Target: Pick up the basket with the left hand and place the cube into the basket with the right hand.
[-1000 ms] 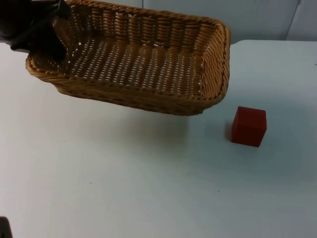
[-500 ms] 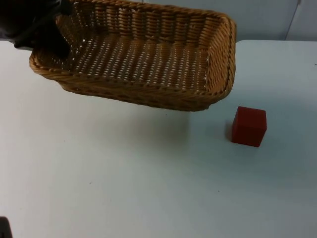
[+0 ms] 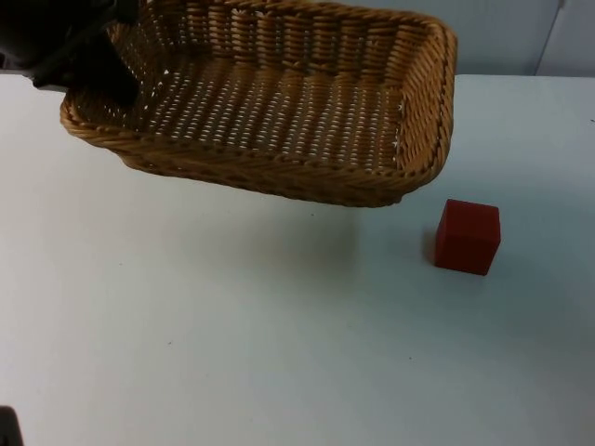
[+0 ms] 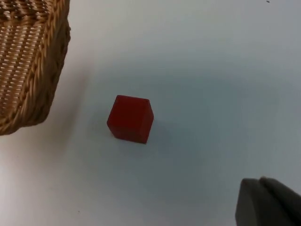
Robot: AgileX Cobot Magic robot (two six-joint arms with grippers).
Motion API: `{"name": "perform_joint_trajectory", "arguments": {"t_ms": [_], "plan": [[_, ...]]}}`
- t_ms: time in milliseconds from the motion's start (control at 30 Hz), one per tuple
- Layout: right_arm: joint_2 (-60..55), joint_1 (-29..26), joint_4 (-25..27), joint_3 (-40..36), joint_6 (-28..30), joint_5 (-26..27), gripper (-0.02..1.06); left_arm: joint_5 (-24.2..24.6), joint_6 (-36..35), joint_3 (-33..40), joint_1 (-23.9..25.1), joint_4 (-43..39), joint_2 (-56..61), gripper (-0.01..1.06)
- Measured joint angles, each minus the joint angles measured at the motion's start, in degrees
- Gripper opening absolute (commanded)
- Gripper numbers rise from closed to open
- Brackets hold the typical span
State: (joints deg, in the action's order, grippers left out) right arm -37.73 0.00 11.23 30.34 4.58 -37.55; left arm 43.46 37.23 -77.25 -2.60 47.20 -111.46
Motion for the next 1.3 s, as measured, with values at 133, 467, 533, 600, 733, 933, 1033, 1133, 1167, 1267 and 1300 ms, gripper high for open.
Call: {"name": "perform_joint_trajectory", "arguments": {"t_ms": [133, 467, 533, 600, 733, 933, 1033, 1133, 1167, 1267, 1300], "plan": [[-10.55, 0.0, 3.02, 1.92, 1.75, 5.11, 0.0, 0.0, 0.0, 0.0, 0.0, 0.0, 0.0, 0.0], [-37.52, 0.0, 15.01, 16.16, 9.48, 3.87, 0.0, 0.0, 0.0, 0.0, 0.0, 0.0, 0.0, 0.0], [-41.99, 0.0, 15.9, 19.48, 9.77, 1.94, 0.0, 0.0, 0.0, 0.0, 0.0, 0.0, 0.0, 0.0], [-43.62, 0.0, 16.55, 20.96, 9.78, 1.18, 0.0, 0.0, 0.0, 0.0, 0.0, 0.1, 0.0, 0.0], [-50.32, 0.0, 18.38, 24.65, 9.88, 0.24, 0.09, -0.41, 0.0, 0.0, 0.0, 0.1, 0.0, 0.0], [-56.95, 0.0, 18.59, 26.92, 15.38, -3.21, 0.48, -2.45, 0.03, 0.0, 0.0, 0.1, 0.0, 0.0], [-59.91, 0.49, 18.47, 28.39, 24.27, -7.92, 0.75, -3.31, 0.03, 0.0, 0.0, 0.1, 0.0, 0.0], [-61.04, 2.44, 16.19, 29.73, 29.14, -10.5, 0.77, -3.35, 0.14, 0.0, 0.0, 0.1, 0.0, 0.0], [-61.09, 3.52, 14.76, 30.21, 29.39, -10.49, 0.77, -3.35, 0.14, 0.0, 0.0, 0.1, 0.0, 0.0], [-61.18, 5.64, 12.03, 30.97, 26.63, -9.02, 0.77, -3.35, 0.14, 0.0, 0.0, 0.1, 0.0, 0.0], [-61.18, 6.3, 11.26, 31.27, 24.29, -7.64, 0.77, -3.44, 0.14, 0.0, 0.0, 0.1, 0.0, 0.0]]}}
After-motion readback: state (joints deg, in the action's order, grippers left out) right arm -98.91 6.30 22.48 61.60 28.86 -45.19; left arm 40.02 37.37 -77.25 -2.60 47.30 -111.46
